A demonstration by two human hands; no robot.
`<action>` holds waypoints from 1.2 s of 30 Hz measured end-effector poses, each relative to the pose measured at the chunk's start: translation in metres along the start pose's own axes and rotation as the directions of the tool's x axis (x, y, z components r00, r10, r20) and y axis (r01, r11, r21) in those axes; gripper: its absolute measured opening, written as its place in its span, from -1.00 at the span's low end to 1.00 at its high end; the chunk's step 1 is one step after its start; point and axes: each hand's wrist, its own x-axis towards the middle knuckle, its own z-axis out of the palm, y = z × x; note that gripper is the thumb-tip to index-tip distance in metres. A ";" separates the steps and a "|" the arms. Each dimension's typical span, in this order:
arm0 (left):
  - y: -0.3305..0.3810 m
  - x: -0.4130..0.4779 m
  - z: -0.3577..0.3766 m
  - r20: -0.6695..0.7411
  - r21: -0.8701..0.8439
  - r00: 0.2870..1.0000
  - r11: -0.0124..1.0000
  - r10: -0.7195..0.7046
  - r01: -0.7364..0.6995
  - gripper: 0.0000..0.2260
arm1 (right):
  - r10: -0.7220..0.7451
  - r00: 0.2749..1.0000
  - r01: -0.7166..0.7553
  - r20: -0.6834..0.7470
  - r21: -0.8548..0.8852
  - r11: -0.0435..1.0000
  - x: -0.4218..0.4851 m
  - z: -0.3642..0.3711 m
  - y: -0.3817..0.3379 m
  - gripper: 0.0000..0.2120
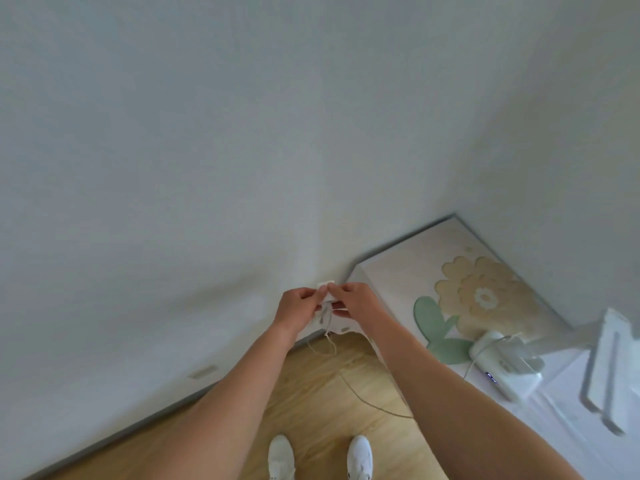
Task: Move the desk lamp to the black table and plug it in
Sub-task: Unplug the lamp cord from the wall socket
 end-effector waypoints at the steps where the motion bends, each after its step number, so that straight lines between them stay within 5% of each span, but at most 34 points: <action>1: 0.007 -0.005 -0.001 0.010 0.003 1.000 1.000 0.012 -0.012 -0.71 | -0.014 1.000 0.014 0.015 -0.007 1.000 -0.007 -0.004 -0.007 -0.74; 7: 0.037 -0.016 -0.005 0.099 0.131 0.990 0.985 0.096 -0.108 -0.68 | -0.036 0.996 0.038 0.086 -0.017 0.999 -0.024 -0.025 -0.028 -0.73; 12: 0.061 -0.016 0.001 0.245 0.412 0.941 0.854 0.231 -0.317 -0.58 | -0.071 0.990 0.061 0.124 0.080 0.995 -0.029 -0.055 -0.026 -0.73; 16: 0.070 -0.021 0.023 0.428 0.297 0.895 0.916 0.127 -0.272 -0.40 | -0.079 0.995 0.092 -0.057 0.292 0.952 -0.036 -0.077 -0.025 -0.77; 19: 0.059 -0.024 0.043 0.631 0.366 0.773 0.859 0.054 -0.359 -0.53 | -0.050 0.979 0.137 -0.197 0.456 0.879 -0.044 -0.101 -0.024 -0.79; 22: 0.032 -0.021 0.055 0.682 0.463 0.730 0.747 0.043 -0.476 -0.69 | -0.040 0.954 0.215 -0.299 0.579 0.786 -0.054 -0.129 -0.026 -0.85; 26: 0.003 -0.021 0.047 0.663 0.472 0.748 0.765 0.018 -0.438 -0.63 | -0.010 0.918 0.323 -0.396 0.734 0.597 -0.065 -0.159 -0.033 -0.85; 29: 0.001 -0.021 0.042 0.560 0.374 0.827 0.875 0.053 -0.309 -0.48 | -0.004 0.903 0.361 -0.430 0.753 0.550 -0.070 -0.174 -0.032 -0.85; 32: 0.013 -0.015 0.043 0.469 0.029 0.881 0.996 0.056 -0.079 -0.42 | 0.007 0.895 0.377 -0.446 0.765 0.522 -0.075 -0.177 -0.024 -0.80; 36: 0.049 -0.004 0.055 0.314 -0.300 0.944 0.954 0.107 -0.009 -0.61 | -0.042 0.935 0.321 -0.351 0.791 0.521 -0.079 -0.167 -0.005 -0.69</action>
